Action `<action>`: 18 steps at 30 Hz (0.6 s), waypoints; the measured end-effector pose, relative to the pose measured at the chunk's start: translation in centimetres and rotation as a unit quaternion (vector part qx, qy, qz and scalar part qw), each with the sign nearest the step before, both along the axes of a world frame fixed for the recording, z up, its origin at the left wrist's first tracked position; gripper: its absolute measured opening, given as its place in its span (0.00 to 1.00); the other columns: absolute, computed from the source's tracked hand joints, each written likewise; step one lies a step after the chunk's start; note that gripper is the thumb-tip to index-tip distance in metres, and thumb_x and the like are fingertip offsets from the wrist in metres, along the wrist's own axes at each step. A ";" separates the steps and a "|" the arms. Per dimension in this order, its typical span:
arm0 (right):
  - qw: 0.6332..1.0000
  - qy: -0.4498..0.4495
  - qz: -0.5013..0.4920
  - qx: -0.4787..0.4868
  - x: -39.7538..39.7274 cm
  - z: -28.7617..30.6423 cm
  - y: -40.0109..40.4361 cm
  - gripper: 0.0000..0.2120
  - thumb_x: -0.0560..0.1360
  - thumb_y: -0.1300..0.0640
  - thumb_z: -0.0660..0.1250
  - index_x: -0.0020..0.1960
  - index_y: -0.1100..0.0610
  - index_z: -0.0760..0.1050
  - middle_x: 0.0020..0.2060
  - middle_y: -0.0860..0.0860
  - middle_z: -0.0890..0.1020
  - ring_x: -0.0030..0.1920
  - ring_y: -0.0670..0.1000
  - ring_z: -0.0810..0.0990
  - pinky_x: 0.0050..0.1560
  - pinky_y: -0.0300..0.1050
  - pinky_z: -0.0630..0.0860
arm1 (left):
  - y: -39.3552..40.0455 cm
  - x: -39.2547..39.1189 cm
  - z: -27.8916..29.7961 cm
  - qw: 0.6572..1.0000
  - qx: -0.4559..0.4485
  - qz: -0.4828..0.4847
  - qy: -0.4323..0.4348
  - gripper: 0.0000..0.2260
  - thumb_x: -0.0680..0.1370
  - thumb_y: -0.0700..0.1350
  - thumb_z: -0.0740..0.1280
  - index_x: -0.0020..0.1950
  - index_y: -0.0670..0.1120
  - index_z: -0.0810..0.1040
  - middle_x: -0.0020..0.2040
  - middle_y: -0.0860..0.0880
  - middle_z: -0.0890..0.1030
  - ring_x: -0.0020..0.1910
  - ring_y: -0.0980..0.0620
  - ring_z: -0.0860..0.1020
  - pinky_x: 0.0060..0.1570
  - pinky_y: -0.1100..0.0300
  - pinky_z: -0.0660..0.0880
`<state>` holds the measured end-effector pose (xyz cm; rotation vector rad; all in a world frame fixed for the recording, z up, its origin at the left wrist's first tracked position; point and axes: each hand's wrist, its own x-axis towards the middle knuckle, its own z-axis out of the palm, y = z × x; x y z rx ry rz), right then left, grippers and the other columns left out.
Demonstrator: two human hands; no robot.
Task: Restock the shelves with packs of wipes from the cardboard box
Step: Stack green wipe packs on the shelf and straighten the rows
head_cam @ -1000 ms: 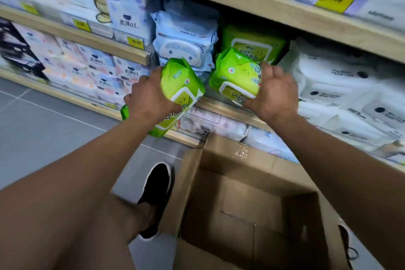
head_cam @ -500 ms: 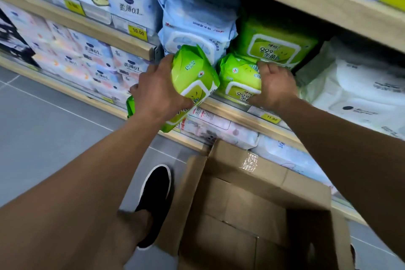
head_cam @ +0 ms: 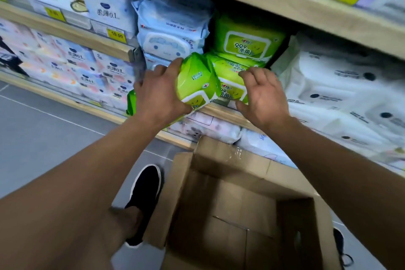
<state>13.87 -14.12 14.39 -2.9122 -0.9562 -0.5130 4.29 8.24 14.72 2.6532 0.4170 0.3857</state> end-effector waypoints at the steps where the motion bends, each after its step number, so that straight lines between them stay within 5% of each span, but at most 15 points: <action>1: 1.000 -0.023 0.004 0.008 -0.6 0.6 -1.0 0.32 0.66 0.51 0.72 0.67 0.58 0.70 0.63 0.57 0.73 0.66 0.63 0.67 0.68 0.57 0.63 | -0.8 0.0 0.2 1.000 0.014 -0.014 -0.007 0.48 0.58 0.59 0.77 0.74 0.55 0.60 0.62 0.43 0.74 0.61 0.38 0.71 0.57 0.41 0.67; 6: 0.992 -0.116 -0.053 0.004 -1.4 2.9 -6.1 0.32 0.64 0.52 0.70 0.66 0.59 0.70 0.62 0.57 0.73 0.67 0.63 0.67 0.70 0.59 0.62 | -5.2 1.4 2.5 0.991 0.095 -0.087 -0.025 0.48 0.59 0.59 0.76 0.75 0.57 0.57 0.64 0.45 0.72 0.61 0.40 0.70 0.60 0.44 0.65; 18: 0.982 -0.056 -0.147 0.100 0.1 1.9 -11.9 0.38 0.64 0.52 0.74 0.71 0.56 0.64 0.69 0.57 0.68 0.70 0.63 0.63 0.72 0.59 0.58 | -12.6 11.3 8.9 0.969 0.221 -0.113 -0.007 0.35 0.66 0.52 0.75 0.70 0.55 0.65 0.65 0.42 0.73 0.66 0.39 0.68 0.67 0.33 0.56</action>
